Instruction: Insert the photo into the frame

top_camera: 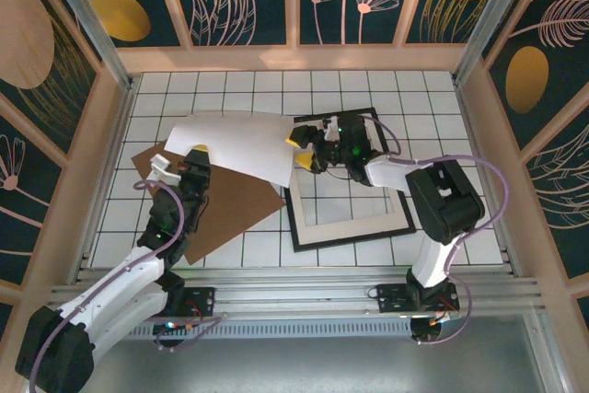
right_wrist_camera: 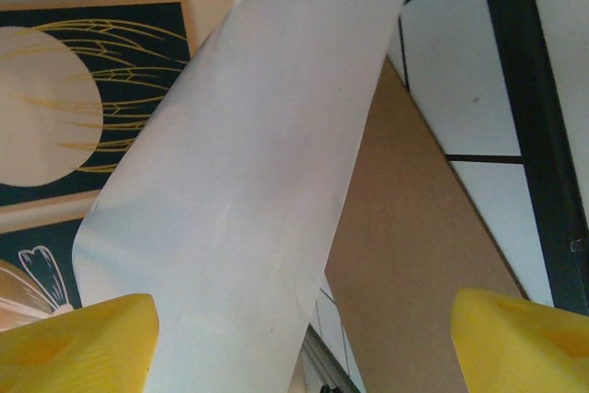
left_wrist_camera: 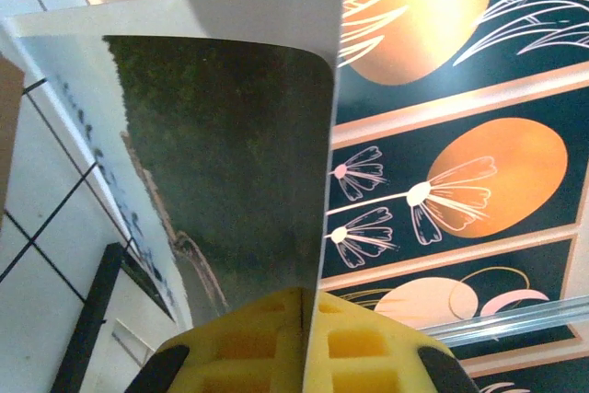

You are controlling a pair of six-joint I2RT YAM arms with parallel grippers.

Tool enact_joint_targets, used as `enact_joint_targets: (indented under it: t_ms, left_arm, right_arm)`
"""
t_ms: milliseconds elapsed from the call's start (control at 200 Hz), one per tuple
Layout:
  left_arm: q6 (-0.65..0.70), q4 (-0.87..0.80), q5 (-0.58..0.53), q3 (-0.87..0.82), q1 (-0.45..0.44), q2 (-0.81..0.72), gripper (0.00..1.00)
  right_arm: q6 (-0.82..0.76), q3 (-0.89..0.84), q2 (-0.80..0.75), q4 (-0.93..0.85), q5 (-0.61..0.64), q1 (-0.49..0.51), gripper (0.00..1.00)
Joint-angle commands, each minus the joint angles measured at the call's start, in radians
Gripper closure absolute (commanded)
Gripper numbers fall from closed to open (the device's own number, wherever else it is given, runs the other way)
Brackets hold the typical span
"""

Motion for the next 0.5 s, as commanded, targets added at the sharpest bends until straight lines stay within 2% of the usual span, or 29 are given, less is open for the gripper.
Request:
enact_joint_targets:
  t_ms: [0, 210, 345, 495]
  left_arm:
    - [-0.043, -0.005, 0.017, -0.014, 0.007, -0.022, 1.0]
    - [-0.065, -0.041, 0.039, -0.042, 0.007, -0.055, 1.0]
    - [-0.09, -0.071, 0.059, -0.072, 0.007, -0.076, 1.0]
    - [-0.113, -0.091, 0.085, -0.111, 0.007, -0.086, 1.0]
  right_arm:
    - [0.06, 0.012, 0.036, 0.102, -0.004, 0.009, 0.19]
    - [0.09, 0.108, 0.146, 0.116, -0.009, 0.001, 0.27]
    - [0.113, 0.165, 0.213, 0.127, -0.002, -0.006, 0.41]
    - [0.106, 0.202, 0.238, 0.093, 0.036, -0.007, 0.61]
